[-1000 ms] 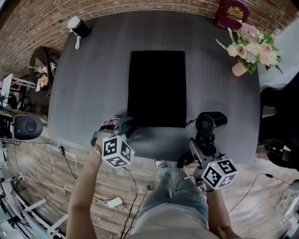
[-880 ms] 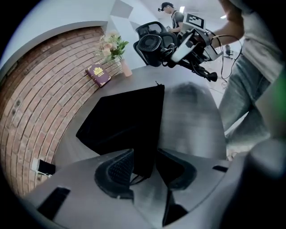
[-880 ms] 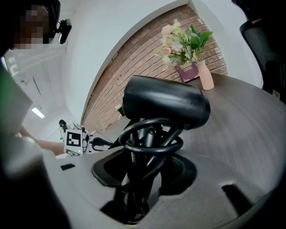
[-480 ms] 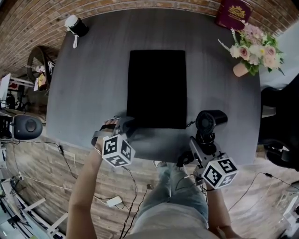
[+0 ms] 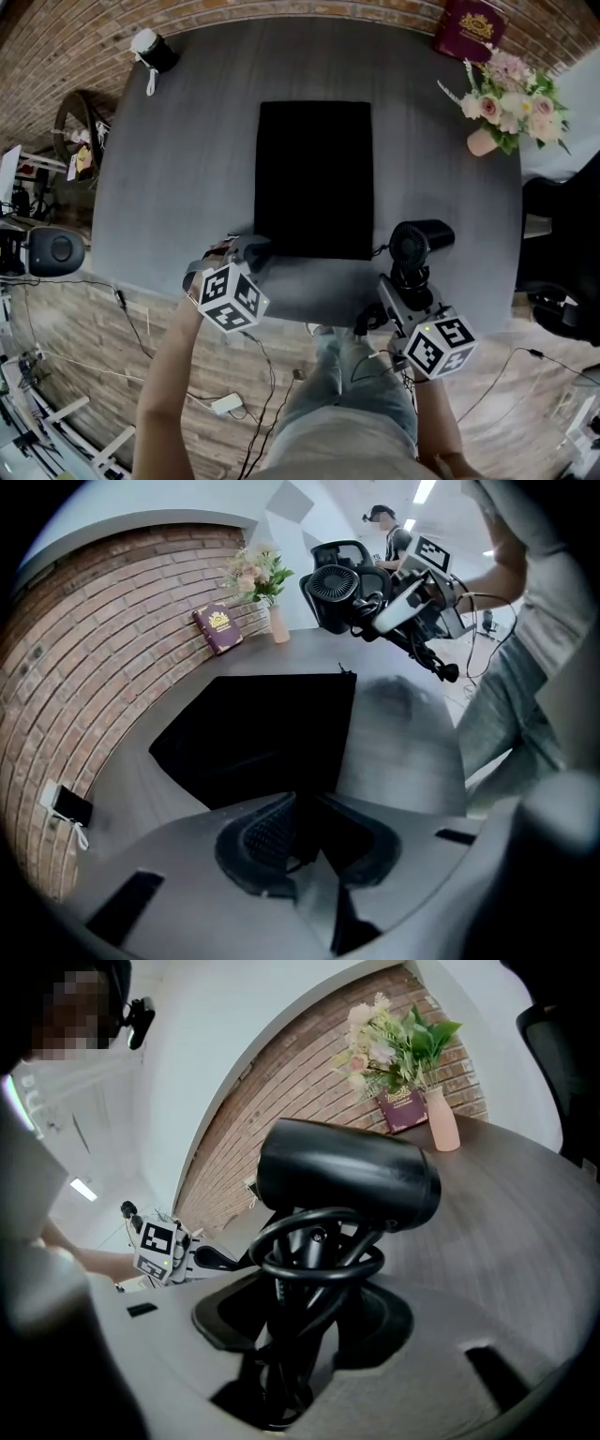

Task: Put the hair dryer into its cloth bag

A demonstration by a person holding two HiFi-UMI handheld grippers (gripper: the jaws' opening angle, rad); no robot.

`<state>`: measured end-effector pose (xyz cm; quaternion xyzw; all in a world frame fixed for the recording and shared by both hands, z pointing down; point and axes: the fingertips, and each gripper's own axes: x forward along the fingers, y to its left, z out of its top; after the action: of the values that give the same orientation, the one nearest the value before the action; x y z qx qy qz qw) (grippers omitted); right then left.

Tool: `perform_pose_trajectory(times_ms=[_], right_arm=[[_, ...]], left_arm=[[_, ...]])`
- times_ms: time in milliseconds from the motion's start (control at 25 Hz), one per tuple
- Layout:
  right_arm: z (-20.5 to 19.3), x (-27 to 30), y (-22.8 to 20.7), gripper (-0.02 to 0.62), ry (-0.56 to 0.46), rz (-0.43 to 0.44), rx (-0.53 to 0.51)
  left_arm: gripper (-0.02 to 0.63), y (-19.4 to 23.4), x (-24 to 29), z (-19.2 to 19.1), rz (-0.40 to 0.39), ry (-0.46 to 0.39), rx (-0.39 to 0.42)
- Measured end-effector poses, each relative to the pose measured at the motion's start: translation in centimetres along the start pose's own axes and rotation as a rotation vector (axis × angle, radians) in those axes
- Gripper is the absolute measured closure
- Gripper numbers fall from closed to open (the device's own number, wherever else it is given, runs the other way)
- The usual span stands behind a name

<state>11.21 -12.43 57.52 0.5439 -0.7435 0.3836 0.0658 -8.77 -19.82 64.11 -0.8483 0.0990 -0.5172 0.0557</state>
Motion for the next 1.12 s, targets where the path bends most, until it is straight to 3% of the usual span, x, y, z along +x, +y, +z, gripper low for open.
perform_pose_trajectory(times_ms=[560, 1120], right_arm=[[0.4, -1.4, 0.8, 0.416, 0.049, 0.035, -0.091], [-2.3, -2.4, 4.5, 0.416, 0.274, 0.151, -0.314]], left_arm=[[0.583, 1.6, -1.1, 1.7, 0.015, -0.130, -0.279], [0.586, 4.1, -4.0, 3.6, 0.175, -0.330, -0.549]])
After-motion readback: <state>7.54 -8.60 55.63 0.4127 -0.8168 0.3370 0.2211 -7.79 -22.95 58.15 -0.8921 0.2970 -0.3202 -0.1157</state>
